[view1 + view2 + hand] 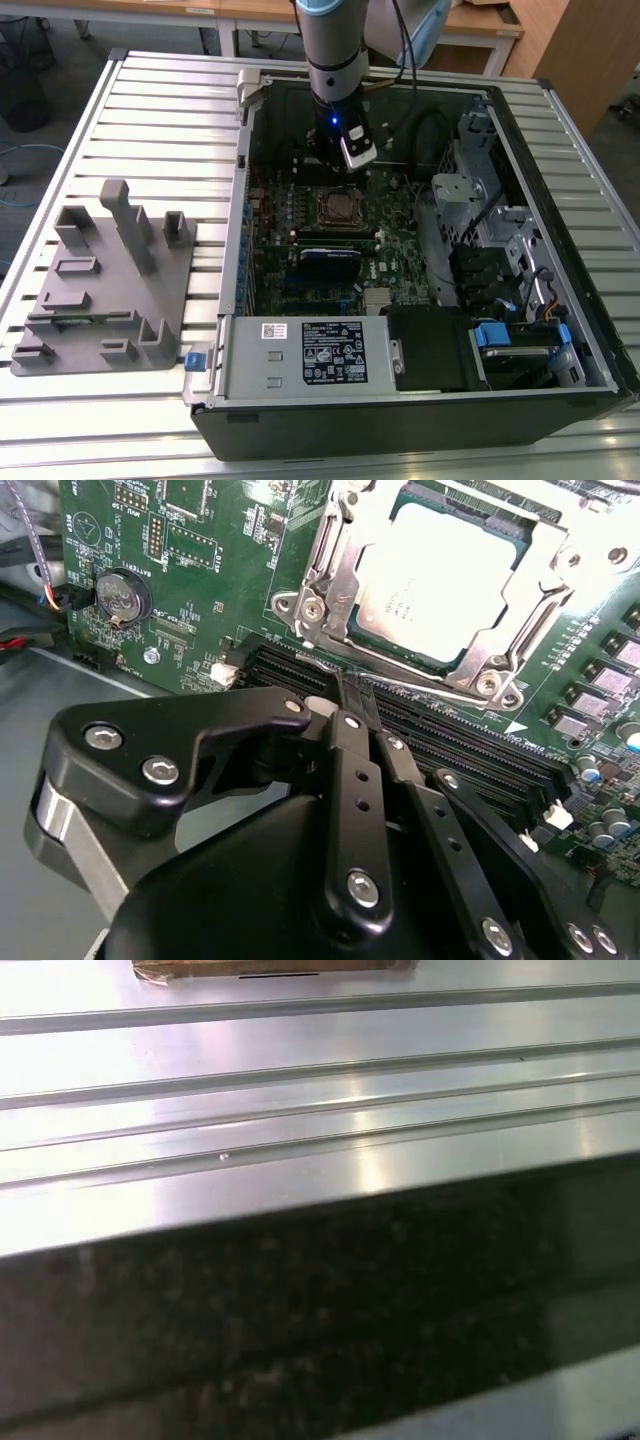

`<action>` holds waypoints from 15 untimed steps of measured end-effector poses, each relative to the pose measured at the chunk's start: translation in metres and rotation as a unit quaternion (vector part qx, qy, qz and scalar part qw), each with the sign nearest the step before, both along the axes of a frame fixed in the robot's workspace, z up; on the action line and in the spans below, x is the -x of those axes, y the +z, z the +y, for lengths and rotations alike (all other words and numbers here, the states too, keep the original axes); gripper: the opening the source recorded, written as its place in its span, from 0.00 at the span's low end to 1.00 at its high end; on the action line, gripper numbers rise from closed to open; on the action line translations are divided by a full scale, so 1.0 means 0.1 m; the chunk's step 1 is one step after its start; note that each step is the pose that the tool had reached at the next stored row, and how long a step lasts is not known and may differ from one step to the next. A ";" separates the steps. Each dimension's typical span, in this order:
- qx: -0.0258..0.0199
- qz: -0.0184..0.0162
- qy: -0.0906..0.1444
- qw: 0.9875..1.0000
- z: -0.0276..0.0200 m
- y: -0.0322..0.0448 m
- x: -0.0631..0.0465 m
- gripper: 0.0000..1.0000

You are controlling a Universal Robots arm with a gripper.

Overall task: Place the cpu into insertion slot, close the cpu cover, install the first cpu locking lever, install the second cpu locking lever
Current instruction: 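Install the first cpu locking lever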

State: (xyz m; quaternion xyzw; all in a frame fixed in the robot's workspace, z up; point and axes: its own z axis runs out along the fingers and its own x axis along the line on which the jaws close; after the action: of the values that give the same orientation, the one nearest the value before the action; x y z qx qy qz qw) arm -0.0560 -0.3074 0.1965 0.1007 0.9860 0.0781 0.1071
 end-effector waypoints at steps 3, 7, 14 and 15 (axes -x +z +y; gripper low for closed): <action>0.004 -0.001 0.000 1.000 -0.010 -0.002 0.00 0.11; 0.008 -0.001 0.000 1.000 -0.035 -0.006 0.00 0.11; 0.011 -0.003 0.000 1.000 -0.056 -0.014 0.01 0.11; 0.011 -0.004 0.000 1.000 -0.056 -0.015 0.01 0.11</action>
State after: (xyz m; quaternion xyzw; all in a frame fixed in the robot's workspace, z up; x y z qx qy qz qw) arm -0.0566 -0.3130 0.1950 0.0993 0.9864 0.0675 0.1119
